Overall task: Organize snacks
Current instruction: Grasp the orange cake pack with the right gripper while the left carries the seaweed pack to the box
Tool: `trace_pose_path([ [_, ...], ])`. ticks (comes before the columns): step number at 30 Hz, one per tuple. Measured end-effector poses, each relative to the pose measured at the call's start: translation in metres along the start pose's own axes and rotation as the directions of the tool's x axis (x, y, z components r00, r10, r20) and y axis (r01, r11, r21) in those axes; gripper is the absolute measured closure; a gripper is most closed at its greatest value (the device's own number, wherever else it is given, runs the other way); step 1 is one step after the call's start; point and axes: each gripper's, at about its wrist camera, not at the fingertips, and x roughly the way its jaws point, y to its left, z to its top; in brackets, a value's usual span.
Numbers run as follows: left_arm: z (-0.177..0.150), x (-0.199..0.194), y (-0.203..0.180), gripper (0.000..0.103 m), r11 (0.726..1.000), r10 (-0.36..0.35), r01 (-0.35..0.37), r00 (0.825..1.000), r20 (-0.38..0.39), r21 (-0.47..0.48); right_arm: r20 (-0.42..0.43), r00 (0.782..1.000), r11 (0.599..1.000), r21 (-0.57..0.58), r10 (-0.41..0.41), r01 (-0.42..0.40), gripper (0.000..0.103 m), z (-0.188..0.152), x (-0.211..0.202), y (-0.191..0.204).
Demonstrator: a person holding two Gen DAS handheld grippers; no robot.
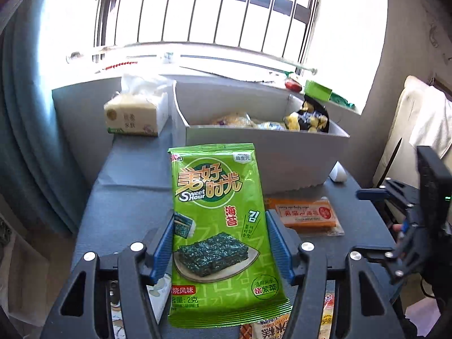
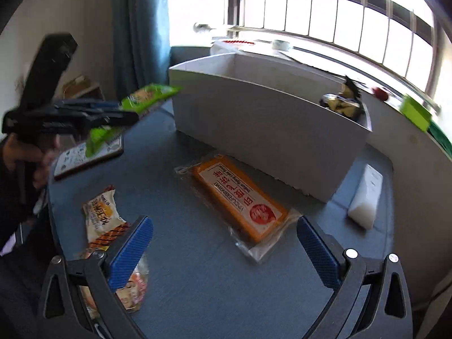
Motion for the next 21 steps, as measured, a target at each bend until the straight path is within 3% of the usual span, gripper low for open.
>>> trace_pose_path([
  [5,-0.001,-0.047,0.015,0.037,0.998,-0.033,0.037,0.996,0.083,-0.045,-0.145,0.989,0.981,-0.192,0.007,-0.035,0.0,0.024,0.06,-0.015],
  [10,-0.012,-0.078,0.024,0.037,0.997,-0.047,0.053,0.993,0.104,-0.062,-0.239,0.968,0.956,-0.255,0.081,-0.143,0.0,0.026,0.089,-0.014],
  [13,-0.019,-0.089,0.029,0.037,0.995,-0.053,0.062,0.993,0.109,-0.079,-0.235,0.967,0.955,-0.25,0.101,-0.16,0.0,0.028,0.095,-0.019],
  [15,-0.023,-0.087,0.032,0.037,0.993,-0.06,0.069,0.992,0.108,-0.091,-0.284,0.944,0.965,-0.148,0.169,-0.217,0.0,0.03,0.103,-0.031],
  [17,-0.025,-0.085,0.034,0.037,0.991,-0.07,0.081,0.992,0.103,-0.106,-0.27,0.948,0.966,-0.143,0.17,-0.214,0.001,0.028,0.101,-0.032],
  [19,-0.026,-0.083,0.033,0.037,0.992,-0.068,0.078,0.993,0.098,-0.104,-0.262,0.951,0.973,-0.115,0.165,-0.2,0.01,0.028,0.097,-0.031],
  [20,-0.027,-0.082,0.033,0.037,0.991,-0.071,0.081,0.993,0.097,-0.103,-0.239,0.955,0.974,-0.098,0.178,-0.206,0.036,0.027,0.091,-0.032],
  [21,-0.027,-0.082,0.032,0.037,0.991,-0.077,0.087,0.992,0.096,-0.1,-0.235,0.952,0.973,-0.071,0.198,-0.22,0.039,0.024,0.086,-0.033],
])
